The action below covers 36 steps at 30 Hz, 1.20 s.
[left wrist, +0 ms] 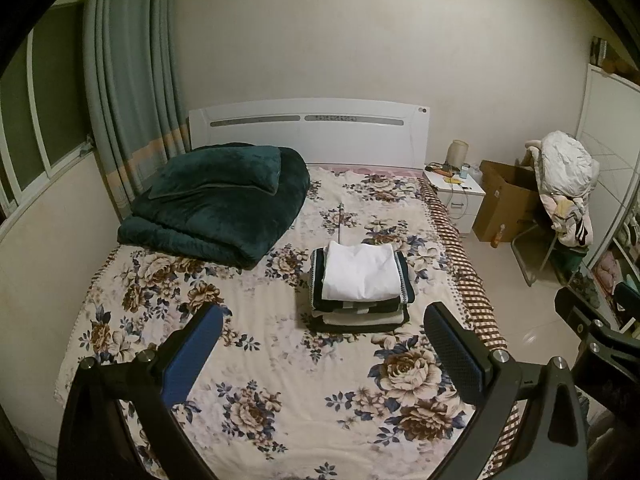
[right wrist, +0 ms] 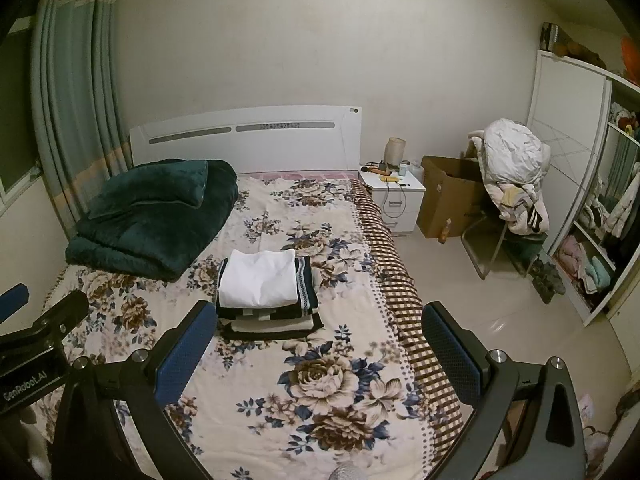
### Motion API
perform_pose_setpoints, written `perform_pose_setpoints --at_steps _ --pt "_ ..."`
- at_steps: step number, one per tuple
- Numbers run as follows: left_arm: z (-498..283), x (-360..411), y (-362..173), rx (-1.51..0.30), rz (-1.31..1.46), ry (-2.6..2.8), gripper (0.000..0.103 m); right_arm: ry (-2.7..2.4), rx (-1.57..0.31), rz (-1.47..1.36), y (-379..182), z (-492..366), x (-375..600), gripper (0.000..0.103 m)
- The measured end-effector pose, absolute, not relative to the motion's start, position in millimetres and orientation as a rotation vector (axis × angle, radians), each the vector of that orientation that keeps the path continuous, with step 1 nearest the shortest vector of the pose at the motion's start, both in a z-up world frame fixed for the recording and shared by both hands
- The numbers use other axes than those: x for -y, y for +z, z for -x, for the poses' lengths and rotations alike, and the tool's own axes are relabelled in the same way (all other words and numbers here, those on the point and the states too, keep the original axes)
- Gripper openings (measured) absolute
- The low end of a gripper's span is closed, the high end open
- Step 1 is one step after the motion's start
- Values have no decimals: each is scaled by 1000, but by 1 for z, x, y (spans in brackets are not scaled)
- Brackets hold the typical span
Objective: Fold small clothes
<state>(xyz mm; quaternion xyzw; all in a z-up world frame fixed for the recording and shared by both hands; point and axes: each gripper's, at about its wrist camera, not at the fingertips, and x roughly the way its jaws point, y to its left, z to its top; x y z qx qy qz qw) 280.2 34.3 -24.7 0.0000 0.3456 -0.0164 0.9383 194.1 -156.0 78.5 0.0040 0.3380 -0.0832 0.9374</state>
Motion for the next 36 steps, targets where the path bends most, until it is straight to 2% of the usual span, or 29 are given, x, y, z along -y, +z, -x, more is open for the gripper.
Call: perform_pose_setpoints --at_steps 36 --pt "-271 -31 -22 -704 -10 -18 103 -147 -690 -6 86 -194 144 103"
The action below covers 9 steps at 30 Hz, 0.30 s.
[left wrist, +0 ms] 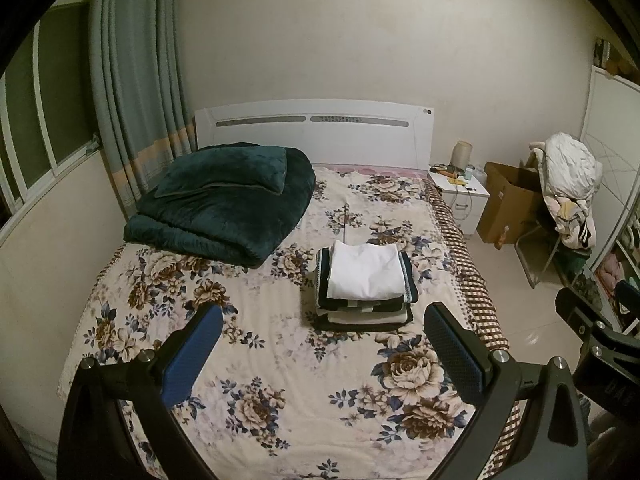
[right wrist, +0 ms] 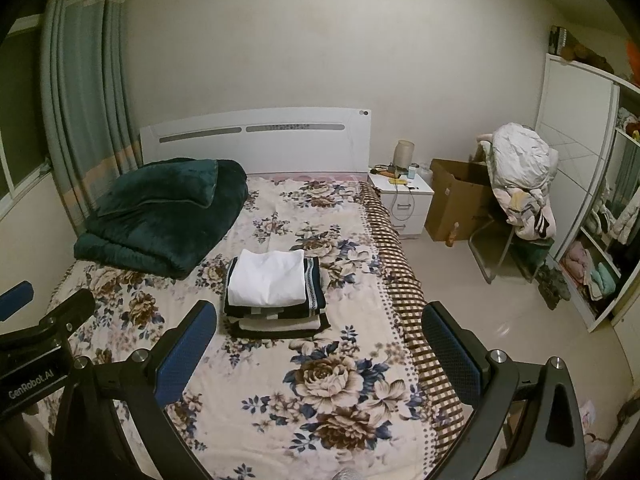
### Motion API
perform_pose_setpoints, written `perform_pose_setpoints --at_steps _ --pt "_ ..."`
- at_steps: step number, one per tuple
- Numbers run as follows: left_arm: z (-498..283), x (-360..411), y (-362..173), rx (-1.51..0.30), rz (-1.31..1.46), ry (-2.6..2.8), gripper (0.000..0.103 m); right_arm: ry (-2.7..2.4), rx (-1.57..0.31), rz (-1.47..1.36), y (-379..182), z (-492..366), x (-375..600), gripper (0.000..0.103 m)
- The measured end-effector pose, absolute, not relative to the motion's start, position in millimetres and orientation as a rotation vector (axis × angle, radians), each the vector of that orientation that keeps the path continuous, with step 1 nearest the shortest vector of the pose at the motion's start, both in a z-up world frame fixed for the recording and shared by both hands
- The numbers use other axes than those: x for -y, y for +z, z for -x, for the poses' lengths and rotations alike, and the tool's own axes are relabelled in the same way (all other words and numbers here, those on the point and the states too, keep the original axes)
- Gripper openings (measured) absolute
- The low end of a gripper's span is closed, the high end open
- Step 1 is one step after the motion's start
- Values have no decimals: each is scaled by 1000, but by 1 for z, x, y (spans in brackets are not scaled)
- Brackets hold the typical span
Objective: Fold small clothes
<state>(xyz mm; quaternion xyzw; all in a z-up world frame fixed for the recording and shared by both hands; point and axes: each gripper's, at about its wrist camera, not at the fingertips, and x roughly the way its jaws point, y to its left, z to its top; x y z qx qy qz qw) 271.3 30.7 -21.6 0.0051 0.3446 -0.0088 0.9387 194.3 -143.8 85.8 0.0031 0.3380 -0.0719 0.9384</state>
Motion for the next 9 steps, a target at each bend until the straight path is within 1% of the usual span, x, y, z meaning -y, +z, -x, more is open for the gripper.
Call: perform_pose_setpoints --at_steps 9 --pt "-264 -33 -18 -687 7 -9 103 -148 -686 -5 86 -195 142 103"
